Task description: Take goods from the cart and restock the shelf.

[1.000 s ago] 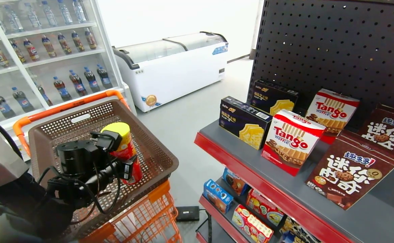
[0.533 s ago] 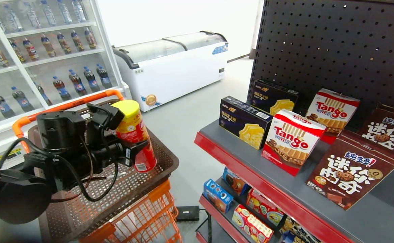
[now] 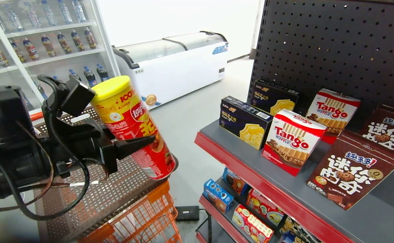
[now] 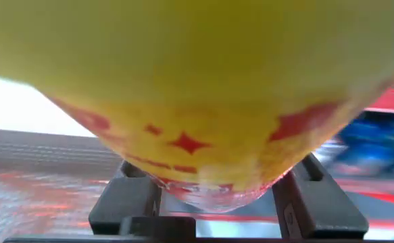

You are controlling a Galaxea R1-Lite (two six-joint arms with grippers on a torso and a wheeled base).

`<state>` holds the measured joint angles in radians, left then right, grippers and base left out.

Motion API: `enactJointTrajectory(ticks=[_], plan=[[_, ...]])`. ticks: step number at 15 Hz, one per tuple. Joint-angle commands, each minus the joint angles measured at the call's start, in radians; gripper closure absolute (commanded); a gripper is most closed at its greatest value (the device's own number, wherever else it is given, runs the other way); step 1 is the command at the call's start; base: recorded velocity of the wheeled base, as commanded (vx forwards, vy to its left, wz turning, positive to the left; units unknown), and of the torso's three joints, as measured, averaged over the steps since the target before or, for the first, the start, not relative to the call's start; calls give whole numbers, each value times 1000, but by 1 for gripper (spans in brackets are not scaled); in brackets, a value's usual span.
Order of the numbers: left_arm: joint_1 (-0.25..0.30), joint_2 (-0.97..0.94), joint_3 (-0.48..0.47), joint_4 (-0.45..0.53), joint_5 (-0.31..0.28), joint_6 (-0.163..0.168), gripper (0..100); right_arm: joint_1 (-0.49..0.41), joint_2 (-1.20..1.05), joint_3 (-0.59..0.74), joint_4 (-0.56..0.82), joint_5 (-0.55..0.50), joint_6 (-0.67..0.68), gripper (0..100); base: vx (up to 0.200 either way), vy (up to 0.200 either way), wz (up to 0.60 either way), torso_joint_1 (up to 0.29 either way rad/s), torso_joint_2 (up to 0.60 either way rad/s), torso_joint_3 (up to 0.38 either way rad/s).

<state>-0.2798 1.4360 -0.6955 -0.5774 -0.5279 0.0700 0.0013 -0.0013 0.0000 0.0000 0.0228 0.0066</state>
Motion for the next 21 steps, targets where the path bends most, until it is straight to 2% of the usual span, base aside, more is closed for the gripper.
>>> enactJointTrajectory(ticks=[1,6,9,10,11,14,16,17,21], plan=[[-42,-52,-1,10,-27,-18,100,0,1,0,0,0,0,0,0,0,0,0,0,0],[-95,-54,-2,19,-27,-32,100,0,1,0,0,0,1,0,0,0,0,0,0,0],[-171,-62,-10,39,-40,-32,100,0,1,0,0,0,0,0,0,0,0,0,0,0],[-193,-66,-13,70,-72,-32,100,0,1,0,0,6,0,0,0,0,0,0,0,0],[-205,-80,-13,116,-100,-27,100,0,1,0,0,6,0,0,0,0,0,0,0,0],[-226,-97,-13,205,-104,2,100,0,1,0,0,6,0,0,0,0,0,0,0,0],[-228,-111,-15,257,-104,42,100,0,1,0,0,6,0,0,0,0,0,0,0,0],[-226,-109,-13,260,-104,53,100,0,1,0,0,6,0,0,0,0,0,0,0,0],[-228,-114,-13,268,-106,59,100,0,1,0,0,6,0,0,0,0,-150,1,1,1]])
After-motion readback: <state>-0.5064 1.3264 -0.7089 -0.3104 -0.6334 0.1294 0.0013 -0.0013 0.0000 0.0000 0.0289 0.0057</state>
